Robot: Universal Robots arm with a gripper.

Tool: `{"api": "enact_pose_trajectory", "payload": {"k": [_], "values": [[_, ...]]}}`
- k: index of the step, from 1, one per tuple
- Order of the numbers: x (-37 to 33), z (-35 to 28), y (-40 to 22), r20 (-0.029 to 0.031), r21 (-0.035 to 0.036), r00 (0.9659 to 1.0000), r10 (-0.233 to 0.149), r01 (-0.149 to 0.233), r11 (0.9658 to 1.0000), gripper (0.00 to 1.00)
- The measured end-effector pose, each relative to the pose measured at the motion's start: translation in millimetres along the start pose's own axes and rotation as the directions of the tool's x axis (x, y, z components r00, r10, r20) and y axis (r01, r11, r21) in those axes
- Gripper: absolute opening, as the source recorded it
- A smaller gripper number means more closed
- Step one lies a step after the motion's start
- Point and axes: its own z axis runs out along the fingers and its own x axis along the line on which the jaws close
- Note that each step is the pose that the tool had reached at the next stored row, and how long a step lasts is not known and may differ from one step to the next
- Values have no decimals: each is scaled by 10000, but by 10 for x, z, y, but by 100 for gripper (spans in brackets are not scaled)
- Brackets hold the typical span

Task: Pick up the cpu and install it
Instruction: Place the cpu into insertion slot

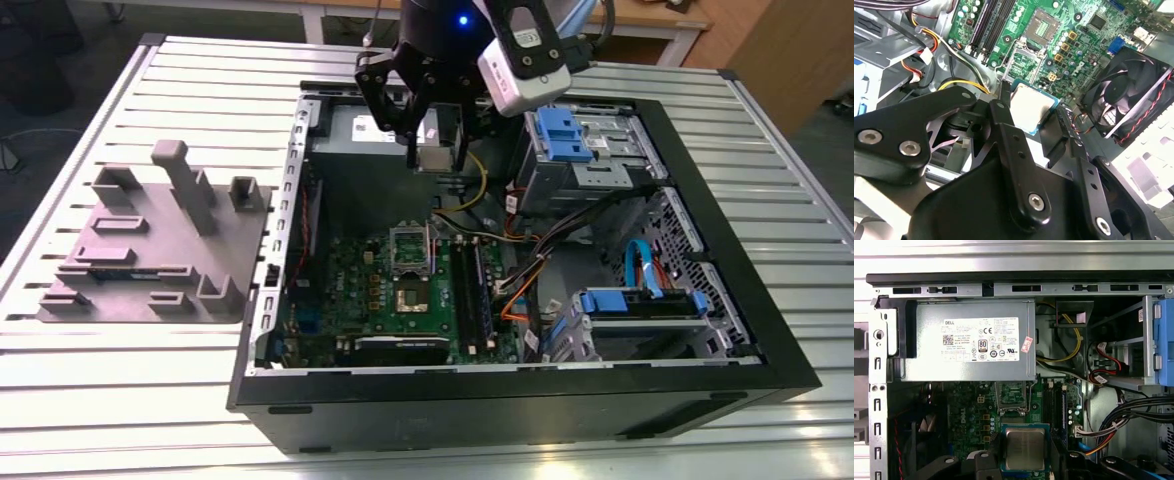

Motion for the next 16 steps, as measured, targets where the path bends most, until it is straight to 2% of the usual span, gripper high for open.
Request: {"api": "enact_pose_trajectory", "payload": {"k": [4, 6, 9, 16], "values": [[0, 5, -6, 0, 27, 10000, -1, 1, 10000, 47], [-1, 22, -38, 1, 26, 10000, 0, 0, 10000, 47], [-2, 74, -71, 1, 28, 10000, 0, 0, 10000, 47], [-3, 191, -76, 3, 28, 10000, -1, 1, 10000, 47]]}}
